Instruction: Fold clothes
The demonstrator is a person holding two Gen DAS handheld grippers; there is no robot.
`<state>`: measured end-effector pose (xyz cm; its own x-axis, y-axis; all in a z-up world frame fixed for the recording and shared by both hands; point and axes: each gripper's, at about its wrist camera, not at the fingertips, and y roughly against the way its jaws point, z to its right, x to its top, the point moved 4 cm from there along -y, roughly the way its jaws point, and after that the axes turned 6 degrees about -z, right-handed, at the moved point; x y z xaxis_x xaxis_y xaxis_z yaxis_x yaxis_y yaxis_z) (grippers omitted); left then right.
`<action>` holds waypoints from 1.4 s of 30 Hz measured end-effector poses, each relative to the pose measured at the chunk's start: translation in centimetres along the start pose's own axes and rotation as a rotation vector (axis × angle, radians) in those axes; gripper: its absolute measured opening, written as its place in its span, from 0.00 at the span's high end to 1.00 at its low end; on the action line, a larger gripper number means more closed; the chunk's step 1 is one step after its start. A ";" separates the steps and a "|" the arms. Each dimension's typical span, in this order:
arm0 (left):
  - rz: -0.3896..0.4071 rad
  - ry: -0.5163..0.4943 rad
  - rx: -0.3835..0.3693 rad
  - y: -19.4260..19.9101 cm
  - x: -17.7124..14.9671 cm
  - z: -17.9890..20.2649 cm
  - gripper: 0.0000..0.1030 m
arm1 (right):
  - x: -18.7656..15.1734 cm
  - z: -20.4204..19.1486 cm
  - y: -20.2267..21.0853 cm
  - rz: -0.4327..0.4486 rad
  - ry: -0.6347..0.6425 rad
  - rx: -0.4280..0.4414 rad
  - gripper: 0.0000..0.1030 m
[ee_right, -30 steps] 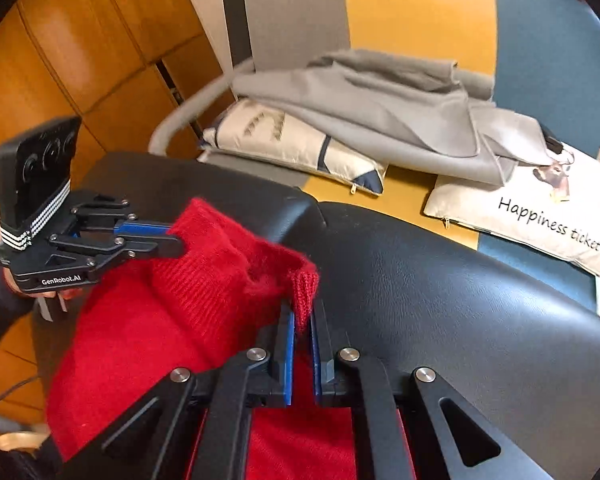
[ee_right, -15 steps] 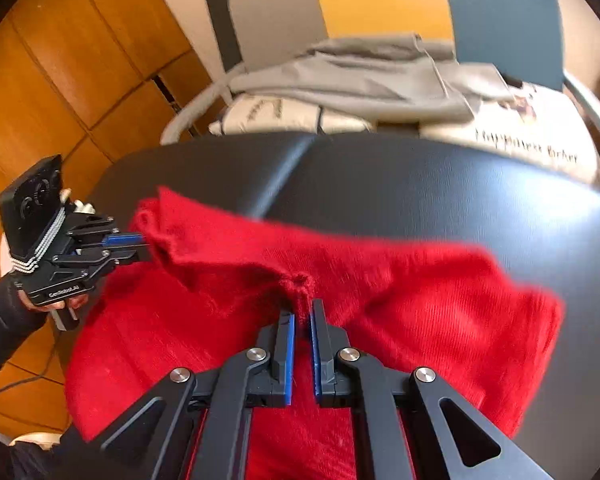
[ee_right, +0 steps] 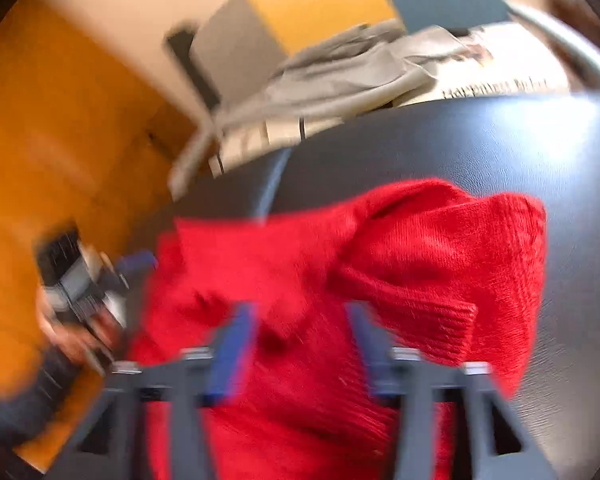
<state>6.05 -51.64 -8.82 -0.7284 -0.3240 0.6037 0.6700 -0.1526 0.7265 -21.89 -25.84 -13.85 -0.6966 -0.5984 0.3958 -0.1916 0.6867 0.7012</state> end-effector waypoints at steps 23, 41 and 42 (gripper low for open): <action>-0.132 -0.100 -0.095 -10.7 1.1 8.8 0.82 | 8.0 5.3 -3.5 0.169 -0.369 0.033 0.11; 0.102 0.641 -0.242 -1.9 -1.0 -10.3 0.72 | 2.1 -7.6 -10.1 -0.077 -0.093 0.121 0.00; 0.102 0.648 -0.251 -2.3 -0.7 -10.7 0.69 | 1.7 -7.5 -10.4 -0.071 -0.081 0.103 0.00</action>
<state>6.53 -61.04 -14.36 -0.4798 -0.8278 0.2908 0.8004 -0.2771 0.5316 -15.87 -37.09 -16.02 -0.7318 -0.6143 0.2951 -0.3092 0.6851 0.6596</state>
